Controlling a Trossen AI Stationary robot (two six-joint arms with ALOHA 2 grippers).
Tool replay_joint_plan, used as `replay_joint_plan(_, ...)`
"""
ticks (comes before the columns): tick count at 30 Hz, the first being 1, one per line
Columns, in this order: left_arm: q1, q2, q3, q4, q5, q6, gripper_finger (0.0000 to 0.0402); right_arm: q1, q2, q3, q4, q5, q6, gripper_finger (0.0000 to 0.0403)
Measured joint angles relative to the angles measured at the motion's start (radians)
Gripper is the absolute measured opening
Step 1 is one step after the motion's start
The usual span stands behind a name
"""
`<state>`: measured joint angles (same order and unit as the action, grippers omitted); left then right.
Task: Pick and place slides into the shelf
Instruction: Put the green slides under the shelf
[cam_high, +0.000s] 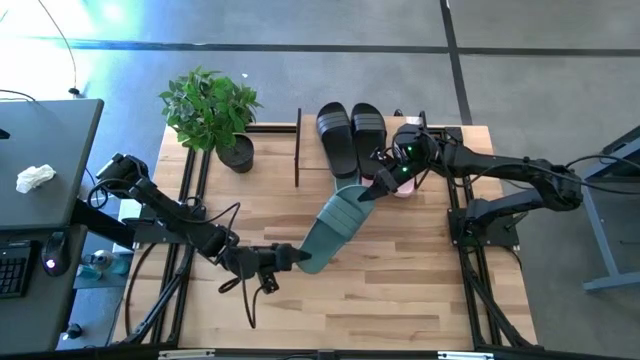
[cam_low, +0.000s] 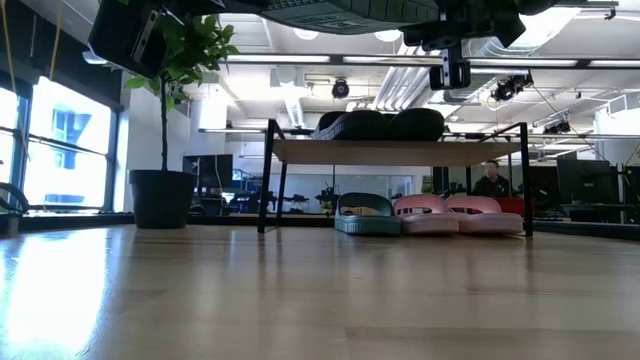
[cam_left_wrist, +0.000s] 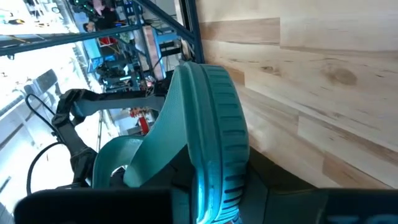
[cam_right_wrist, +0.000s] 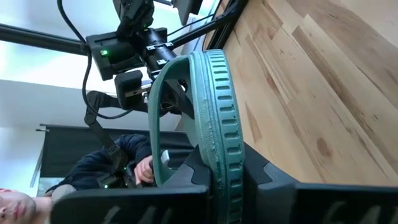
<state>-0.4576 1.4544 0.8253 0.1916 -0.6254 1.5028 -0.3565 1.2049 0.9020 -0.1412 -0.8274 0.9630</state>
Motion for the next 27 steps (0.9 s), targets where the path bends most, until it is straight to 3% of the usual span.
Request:
replay_joint_plan(6,-0.001,0.000,0.000,0.001,-0.027,0.000,0.0056,-0.001,0.000,0.000,-0.030,0.046,-0.009,0.0052)
replay_joint_plan(13,-0.046,0.001,0.000,-0.005,-0.067,-0.017,0.0055,-0.005,-0.035,0.000,-0.184,0.106,-0.117,0.0111)
replay_joint_plan(20,-0.090,0.001,0.000,-0.068,-0.206,-0.169,0.0053,0.001,-0.211,0.001,-0.298,0.250,-0.178,0.0123)
replay_joint_plan(27,-0.093,0.058,0.011,-0.180,-0.279,-0.315,0.0053,0.099,-0.367,0.002,-0.451,0.393,-0.179,0.0123)
